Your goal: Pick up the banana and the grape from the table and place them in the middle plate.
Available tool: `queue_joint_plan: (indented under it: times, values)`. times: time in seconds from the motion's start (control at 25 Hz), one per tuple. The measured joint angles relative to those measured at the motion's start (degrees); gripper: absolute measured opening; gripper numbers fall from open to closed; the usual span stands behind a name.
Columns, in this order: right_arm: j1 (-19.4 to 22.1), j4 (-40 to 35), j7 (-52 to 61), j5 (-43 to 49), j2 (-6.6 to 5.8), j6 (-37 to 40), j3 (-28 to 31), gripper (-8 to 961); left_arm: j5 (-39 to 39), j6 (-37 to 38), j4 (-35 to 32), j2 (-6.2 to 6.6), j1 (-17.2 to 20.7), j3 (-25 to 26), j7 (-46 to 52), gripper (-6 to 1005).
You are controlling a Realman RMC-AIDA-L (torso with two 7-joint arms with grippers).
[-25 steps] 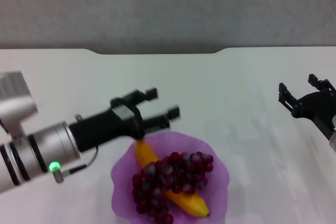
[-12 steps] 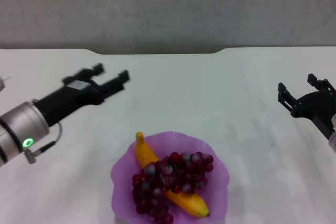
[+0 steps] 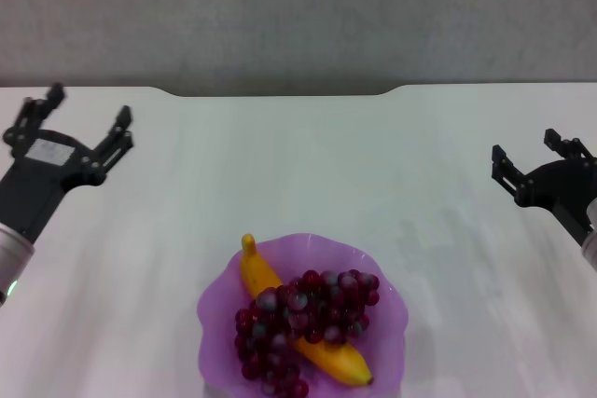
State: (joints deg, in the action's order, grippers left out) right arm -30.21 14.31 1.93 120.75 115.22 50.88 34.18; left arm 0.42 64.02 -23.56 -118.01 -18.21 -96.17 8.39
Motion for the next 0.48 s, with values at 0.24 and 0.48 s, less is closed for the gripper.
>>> queue_joint_plan:
  times: [0.24,0.48]
  values:
    - [-0.26,-0.02,-0.34,0.18,0.02,0.00,-0.05,787,-19.03,3.37,8.56,0.23,-2.87,-10.78,-8.33,880]
    - [-0.36,0.23,-6.99,-0.75,0.27,0.08,0.76,787,-25.13,-1.24,14.64,0.48,-4.51,-10.92,-0.15,880]
